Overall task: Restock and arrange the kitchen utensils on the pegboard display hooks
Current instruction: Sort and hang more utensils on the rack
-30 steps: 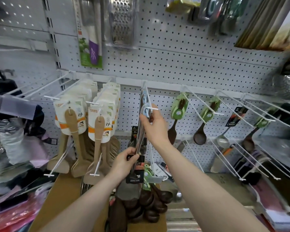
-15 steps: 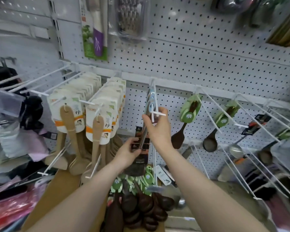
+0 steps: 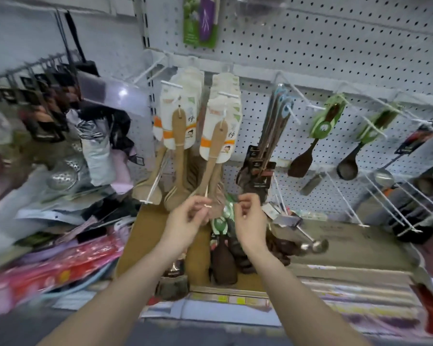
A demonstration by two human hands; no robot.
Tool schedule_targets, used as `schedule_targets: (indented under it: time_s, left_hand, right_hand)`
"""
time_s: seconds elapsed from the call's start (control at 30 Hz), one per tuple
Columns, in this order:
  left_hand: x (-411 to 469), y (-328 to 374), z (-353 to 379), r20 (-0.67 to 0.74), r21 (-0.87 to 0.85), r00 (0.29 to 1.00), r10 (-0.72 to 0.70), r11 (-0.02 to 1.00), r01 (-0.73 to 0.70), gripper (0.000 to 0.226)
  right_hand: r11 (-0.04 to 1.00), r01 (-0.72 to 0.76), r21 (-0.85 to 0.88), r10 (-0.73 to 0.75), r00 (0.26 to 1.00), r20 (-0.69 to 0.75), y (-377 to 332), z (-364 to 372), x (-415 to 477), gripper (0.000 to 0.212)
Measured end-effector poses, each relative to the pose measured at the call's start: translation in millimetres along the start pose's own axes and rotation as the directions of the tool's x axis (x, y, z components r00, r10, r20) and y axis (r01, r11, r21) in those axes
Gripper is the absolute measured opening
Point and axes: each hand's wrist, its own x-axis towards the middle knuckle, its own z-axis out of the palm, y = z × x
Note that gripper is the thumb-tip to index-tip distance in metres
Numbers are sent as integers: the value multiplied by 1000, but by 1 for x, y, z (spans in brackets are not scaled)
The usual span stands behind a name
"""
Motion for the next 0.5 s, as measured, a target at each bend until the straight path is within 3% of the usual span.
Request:
schedule_targets:
  time_s: [0.17,0.3,0.37,0.5]
  left_hand:
    - [-44,-54,-55,-99,-23,981,-167,986,165,29]
    - [-64,-99,-73,-137,90,928,-346,929,360,15]
    - [-68,-122,-70,-137,191,901,-412,881,432,9]
    - [-74,-156,-53,-44,389,828,-559,754,529,29]
  right_hand:
    - [993,-88,-74,94,992,82,26,43,-51,11]
    - [953,-151,-264,215,949,232,60,73,-72,19]
    - [899,-87,-429,251,906,342,80,86,-80,22]
    - [787,100,-609,240,859,452,112,97,-85,31]
